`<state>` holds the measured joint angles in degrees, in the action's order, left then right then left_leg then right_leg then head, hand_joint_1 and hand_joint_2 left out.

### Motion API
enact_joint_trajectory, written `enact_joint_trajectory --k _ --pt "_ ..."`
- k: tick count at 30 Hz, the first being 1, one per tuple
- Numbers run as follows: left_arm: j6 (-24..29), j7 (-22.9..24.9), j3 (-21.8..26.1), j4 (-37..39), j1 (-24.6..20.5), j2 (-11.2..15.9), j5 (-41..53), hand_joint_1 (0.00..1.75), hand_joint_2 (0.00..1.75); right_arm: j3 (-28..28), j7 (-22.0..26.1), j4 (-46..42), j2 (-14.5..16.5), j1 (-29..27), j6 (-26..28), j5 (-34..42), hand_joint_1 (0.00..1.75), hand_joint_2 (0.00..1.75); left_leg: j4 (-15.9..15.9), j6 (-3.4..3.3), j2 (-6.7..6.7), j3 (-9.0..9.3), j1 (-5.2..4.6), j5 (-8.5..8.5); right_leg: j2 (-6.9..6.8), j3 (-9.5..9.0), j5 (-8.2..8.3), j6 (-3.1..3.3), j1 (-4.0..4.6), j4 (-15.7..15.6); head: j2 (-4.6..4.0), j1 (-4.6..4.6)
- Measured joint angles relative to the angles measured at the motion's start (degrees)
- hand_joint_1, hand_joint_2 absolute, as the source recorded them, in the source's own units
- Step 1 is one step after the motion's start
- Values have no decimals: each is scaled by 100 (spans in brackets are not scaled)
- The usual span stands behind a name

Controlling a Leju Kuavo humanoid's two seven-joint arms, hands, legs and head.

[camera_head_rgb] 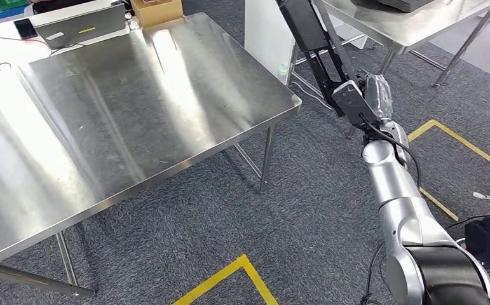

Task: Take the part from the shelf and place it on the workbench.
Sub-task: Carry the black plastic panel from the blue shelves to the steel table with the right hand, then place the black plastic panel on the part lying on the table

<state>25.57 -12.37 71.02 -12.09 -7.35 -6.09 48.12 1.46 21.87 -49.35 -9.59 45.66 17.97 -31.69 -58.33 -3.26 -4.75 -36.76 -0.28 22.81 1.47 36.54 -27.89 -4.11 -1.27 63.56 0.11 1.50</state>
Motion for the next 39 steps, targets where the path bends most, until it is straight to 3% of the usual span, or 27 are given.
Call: enact_joint_trajectory --k 2,4,5,7,8,10,11,12,13,15,17,20,21,22,24,26,27,28,30,31,33,35,37,39 --pt "-29 -41 11 0 0 1 -58 0 0 105 -20 112 82 129 -9 -102 175 175 -38 57 -96 -32 -17 16 93 -200 171 39 -14 -431 0 -3" --pt "-37 -64 23 -1 14 4 -81 0 0 215 -50 216 192 222 -8 -215 175 175 -38 117 -176 -59 -10 11 23 -225 195 140 -17 -469 0 -5" --pt "-39 -69 32 1 24 4 -84 0 0 275 -72 268 252 273 -7 -289 175 175 -55 147 -139 -77 -7 25 -18 -233 205 178 -30 -478 0 -5" --pt "-62 -91 47 4 33 9 -84 0 0 405 -138 391 367 403 -4 -454 175 175 -332 218 96 -215 1 210 -105 -251 222 276 -64 -500 0 -30" --pt "-83 -108 52 6 32 11 -84 0 0 462 -172 453 411 468 -4 -524 175 175 -637 252 253 -355 12 379 -146 -258 220 308 -55 -503 0 -43" --pt "-134 -145 57 7 30 16 -80 0 0 568 -236 590 486 563 0 -630 175 175 -1380 308 402 -729 57 693 -240 -269 205 346 -41 -502 0 -54" --pt "-157 -158 58 7 30 16 -77 0 0 611 -258 649 520 587 2 -665 175 175 -1599 329 426 -853 79 737 -291 -275 197 354 -38 -501 0 -54" --pt "-179 -165 60 7 31 16 -73 0 0 654 -272 702 553 600 4 -689 175 175 -1597 344 447 -870 98 668 -344 -285 187 355 -39 -500 0 -54" --pt "-195 -168 60 7 31 20 -69 0 0 688 -278 741 581 608 6 -706 175 175 -1358 352 480 -763 112 507 -394 -298 174 348 -42 -500 0 -55" --pt "-211 -172 61 7 27 31 -66 0 0 738 -281 797 621 636 9 -723 175 175 -571 344 671 -357 109 150 -487 -334 137 304 -26 -498 0 -57" --pt "-231 -173 61 7 20 35 -65 0 0 763 -283 838 643 691 11 -732 175 175 -125 297 784 -127 76 26 -569 -364 99 243 23 -502 0 -41" --pt "-347 -144 64 7 21 32 -93 0 0 808 -308 886 689 771 8 -790 175 175 -50 176 645 -96 39 31 -678 -410 57 142 67 -528 0 -15" --pt "-393 -126 67 7 21 28 -108 0 0 828 -329 904 702 791 5 -824 175 175 -18 122 594 -67 39 15 -628 -393 8 124 65 -464 0 -15" --pt "-433 -111 69 7 17 27 -120 0 0 849 -352 924 714 811 3 -861 175 175 14 73 550 -37 47 -2 -531 -322 -80 125 62 -300 0 -15" --pt "-486 -97 71 7 2 26 -125 0 0 882 -396 985 723 840 2 -915 175 175 41 14 445 -12 54 -17 -283 20 -366 172 43 398 0 -5" --pt "-512 -93 72 7 -5 24 -123 0 0 910 -439 1058 729 851 2 -952 175 175 38 3 306 -11 49 -14 -187 406 -560 172 47 1080 0 7" --pt "-519 -88 71 7 -3 19 -119 0 0 924 -461 1092 733 852 2 -974 175 175 34 2 229 -10 46 -14 -172 480 -531 141 52 1150 0 6" --pt "-527 -81 70 7 -1 15 -112 0 0 939 -481 1122 738 856 2 -1000 175 175 28 3 156 -8 43 -13 -159 449 -423 101 56 1007 0 7" --pt "-563 -61 69 7 1 10 -80 0 0 976 -522 1168 756 897 -2 -1069 175 175 10 14 18 -8 44 -8 -47 129 -42 28 41 199 0 8" --pt "-584 -49 69 7 1 10 -60 0 0 1001 -544 1185 771 930 -8 -1103 175 175 -2 30 -39 -19 35 -3 19 -38 109 31 38 -170 0 6" --pt "-620 -25 68 7 8 13 -27 0 0 1055 -596 1223 820 994 -33 -1175 175 175 -10 79 -122 -49 31 -6 95 -202 244 103 43 -533 0 -1" --pt "-638 -2 67 7 25 21 -1 0 0 1117 -653 1262 887 1041 -79 -1266 175 175 3 147 -163 -68 42 -15 20 -224 264 201 46 -552 0 -1" --pt "-664 17 63 9 35 24 33 0 0 1186 -696 1304 958 1084 -123 -1343 175 175 -138 223 28 -141 41 96 -63 -257 288 302 10 -596 0 -8" --pt "-691 25 58 12 27 26 57 0 0 1235 -707 1341 1004 1120 -143 -1370 175 175 -702 292 314 -407 55 416 -154 -285 291 374 -4 -622 0 -22"
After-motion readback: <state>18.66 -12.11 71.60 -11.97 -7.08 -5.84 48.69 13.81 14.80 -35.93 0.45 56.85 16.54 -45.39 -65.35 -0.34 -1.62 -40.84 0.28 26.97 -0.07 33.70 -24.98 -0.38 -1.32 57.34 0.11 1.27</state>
